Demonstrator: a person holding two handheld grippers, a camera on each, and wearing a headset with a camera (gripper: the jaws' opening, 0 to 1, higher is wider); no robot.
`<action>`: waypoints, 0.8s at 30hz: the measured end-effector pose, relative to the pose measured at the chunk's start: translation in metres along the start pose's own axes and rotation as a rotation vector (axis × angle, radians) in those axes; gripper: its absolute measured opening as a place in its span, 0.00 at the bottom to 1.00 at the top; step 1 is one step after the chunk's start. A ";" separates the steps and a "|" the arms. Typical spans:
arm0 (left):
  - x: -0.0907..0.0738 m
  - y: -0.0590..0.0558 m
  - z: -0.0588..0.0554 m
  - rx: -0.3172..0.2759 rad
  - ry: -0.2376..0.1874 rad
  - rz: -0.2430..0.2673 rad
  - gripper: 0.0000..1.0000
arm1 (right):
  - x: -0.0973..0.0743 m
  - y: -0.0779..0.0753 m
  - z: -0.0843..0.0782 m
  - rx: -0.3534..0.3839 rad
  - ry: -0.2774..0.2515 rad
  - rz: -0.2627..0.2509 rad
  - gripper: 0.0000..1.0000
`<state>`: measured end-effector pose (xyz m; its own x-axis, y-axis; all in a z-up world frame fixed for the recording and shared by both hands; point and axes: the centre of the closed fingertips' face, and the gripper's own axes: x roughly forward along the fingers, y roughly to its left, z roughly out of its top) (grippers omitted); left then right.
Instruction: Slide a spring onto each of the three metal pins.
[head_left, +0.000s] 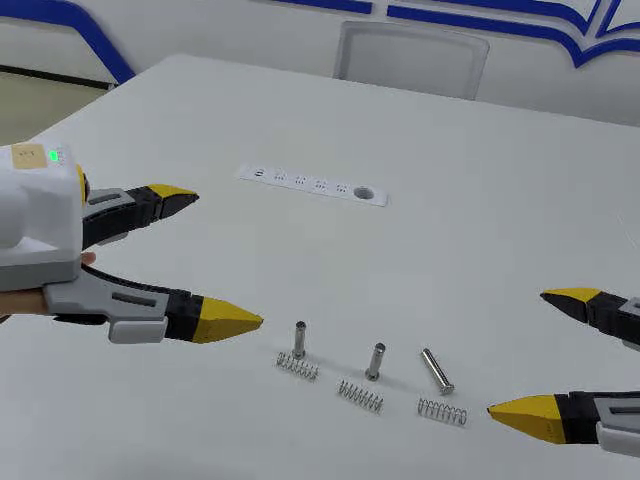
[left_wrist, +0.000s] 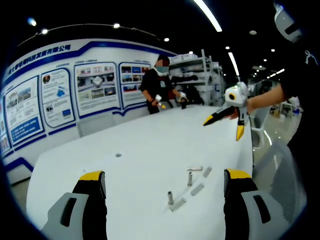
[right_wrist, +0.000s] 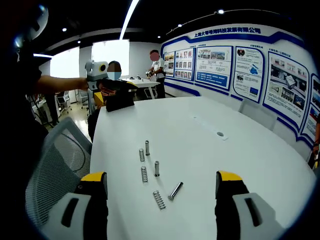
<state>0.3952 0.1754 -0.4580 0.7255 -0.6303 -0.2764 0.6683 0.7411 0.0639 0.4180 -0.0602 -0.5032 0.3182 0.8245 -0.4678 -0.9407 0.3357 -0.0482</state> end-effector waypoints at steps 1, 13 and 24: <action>0.000 0.000 0.000 -0.001 0.000 0.001 1.00 | -0.001 0.000 0.000 0.002 -0.001 0.000 0.90; -0.001 -0.005 0.021 -0.046 -0.071 0.005 1.00 | -0.003 -0.001 -0.006 0.022 0.006 0.007 0.90; 0.005 -0.003 0.017 -0.038 -0.029 0.003 1.00 | -0.002 -0.005 -0.011 0.050 0.001 0.028 0.89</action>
<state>0.3995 0.1656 -0.4439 0.7326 -0.6337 -0.2484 0.6594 0.7513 0.0279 0.4210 -0.0687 -0.5119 0.2922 0.8333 -0.4694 -0.9421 0.3352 0.0086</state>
